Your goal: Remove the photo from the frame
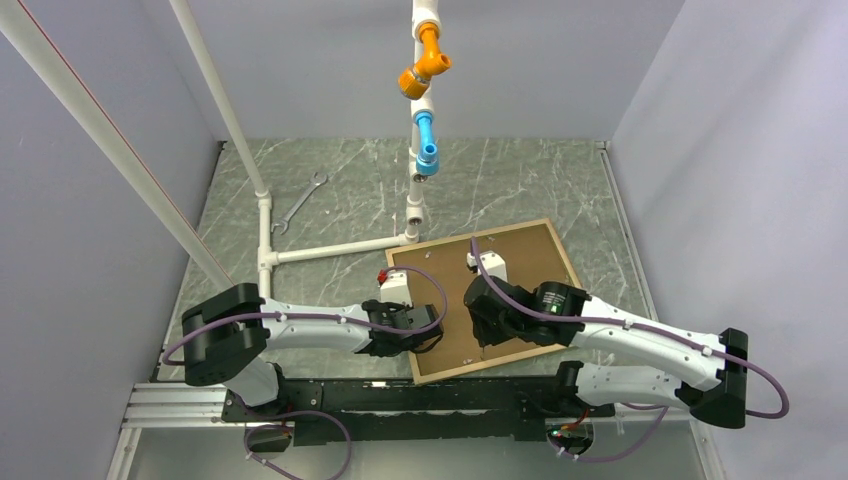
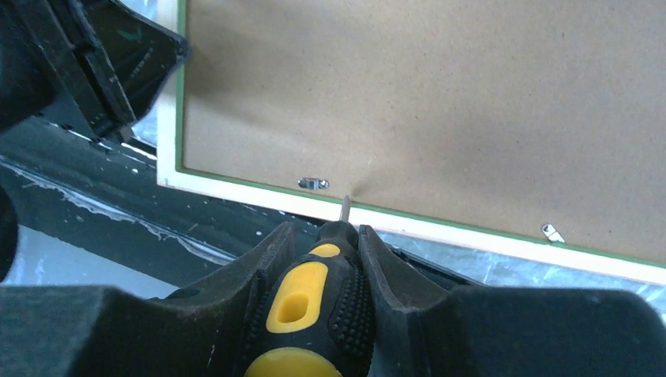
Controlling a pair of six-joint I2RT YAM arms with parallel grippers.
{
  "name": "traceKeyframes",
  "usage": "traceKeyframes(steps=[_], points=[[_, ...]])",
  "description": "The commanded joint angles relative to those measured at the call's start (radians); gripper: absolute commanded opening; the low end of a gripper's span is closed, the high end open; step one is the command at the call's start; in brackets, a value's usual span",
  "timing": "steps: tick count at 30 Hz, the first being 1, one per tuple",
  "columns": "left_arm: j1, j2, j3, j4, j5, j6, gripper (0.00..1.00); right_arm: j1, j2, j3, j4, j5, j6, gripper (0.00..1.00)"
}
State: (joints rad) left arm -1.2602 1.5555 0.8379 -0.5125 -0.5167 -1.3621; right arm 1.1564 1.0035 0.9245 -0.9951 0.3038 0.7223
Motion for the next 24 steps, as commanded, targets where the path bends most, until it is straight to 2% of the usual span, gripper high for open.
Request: traceKeyframes(steps=[1,10,19,24], points=[[0.001,0.019,-0.035,-0.128,-0.003,0.041,0.00,0.006,-0.012,-0.005,-0.035,-0.021,0.009,0.00],[0.000,0.017,-0.036,-0.132,0.000,0.039,0.00,0.005,0.024,-0.042,0.131,-0.092,-0.013,0.00],[0.000,0.014,-0.041,-0.130,0.004,0.037,0.00,0.005,0.030,-0.054,0.214,-0.061,-0.014,0.00],[0.000,0.009,-0.045,-0.129,0.002,0.035,0.00,0.005,0.046,-0.060,0.211,0.009,-0.003,0.00]])
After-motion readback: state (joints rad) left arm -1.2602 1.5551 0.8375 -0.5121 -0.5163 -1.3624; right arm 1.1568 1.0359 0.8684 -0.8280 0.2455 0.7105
